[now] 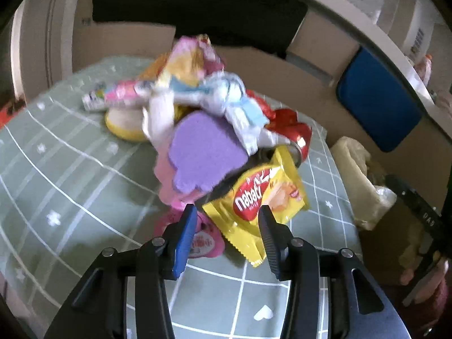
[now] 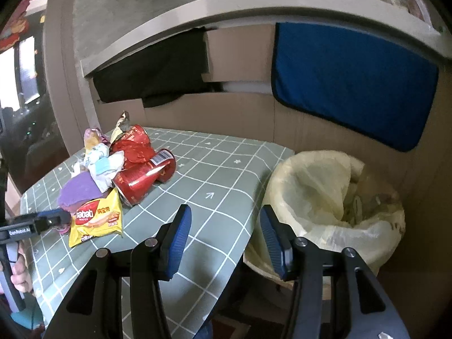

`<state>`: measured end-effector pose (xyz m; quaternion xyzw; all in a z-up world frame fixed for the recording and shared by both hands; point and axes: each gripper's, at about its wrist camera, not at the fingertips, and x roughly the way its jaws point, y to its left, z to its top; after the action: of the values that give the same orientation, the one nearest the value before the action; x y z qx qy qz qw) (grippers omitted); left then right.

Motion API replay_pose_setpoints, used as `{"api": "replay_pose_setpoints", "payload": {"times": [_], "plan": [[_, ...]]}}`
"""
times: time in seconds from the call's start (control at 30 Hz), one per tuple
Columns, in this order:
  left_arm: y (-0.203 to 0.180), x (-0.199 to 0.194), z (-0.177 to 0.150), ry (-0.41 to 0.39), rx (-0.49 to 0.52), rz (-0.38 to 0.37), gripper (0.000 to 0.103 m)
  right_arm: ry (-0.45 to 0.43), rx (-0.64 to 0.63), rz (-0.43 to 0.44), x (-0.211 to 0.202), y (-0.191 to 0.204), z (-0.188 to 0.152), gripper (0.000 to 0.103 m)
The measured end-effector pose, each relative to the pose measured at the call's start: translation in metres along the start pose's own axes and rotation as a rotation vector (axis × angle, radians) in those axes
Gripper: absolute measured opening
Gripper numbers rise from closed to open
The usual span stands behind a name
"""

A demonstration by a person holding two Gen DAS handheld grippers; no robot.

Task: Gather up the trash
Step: 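Move both tools toward the trash pile on the table, then grasp the red can with the right tool and lift it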

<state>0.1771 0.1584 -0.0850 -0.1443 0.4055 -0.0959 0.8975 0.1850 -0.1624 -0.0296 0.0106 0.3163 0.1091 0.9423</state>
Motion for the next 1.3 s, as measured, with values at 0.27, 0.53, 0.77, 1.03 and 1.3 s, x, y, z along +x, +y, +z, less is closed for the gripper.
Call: {"api": "replay_pose_setpoints", "payload": {"times": [0.27, 0.53, 0.77, 1.03, 1.3], "plan": [[-0.03, 0.04, 0.015, 0.084, 0.089, 0.124, 0.046, 0.009, -0.044, -0.006, 0.002, 0.012, -0.004, 0.049], [-0.029, 0.004, 0.011, -0.005, 0.071, 0.041, 0.001, 0.017, -0.043, 0.095, 0.021, 0.04, 0.038, 0.049], [-0.014, -0.051, 0.016, -0.133, 0.046, 0.014, 0.001, 0.153, 0.062, 0.212, 0.09, 0.066, 0.06, 0.049], [0.018, -0.054, 0.015, -0.144, -0.033, -0.041, 0.007, 0.268, 0.234, 0.255, 0.147, 0.063, 0.056, 0.05], [0.038, -0.045, 0.007, -0.087, -0.133, -0.042, 0.033, 0.383, 0.31, 0.435, 0.186, 0.059, 0.054, 0.05]]}}
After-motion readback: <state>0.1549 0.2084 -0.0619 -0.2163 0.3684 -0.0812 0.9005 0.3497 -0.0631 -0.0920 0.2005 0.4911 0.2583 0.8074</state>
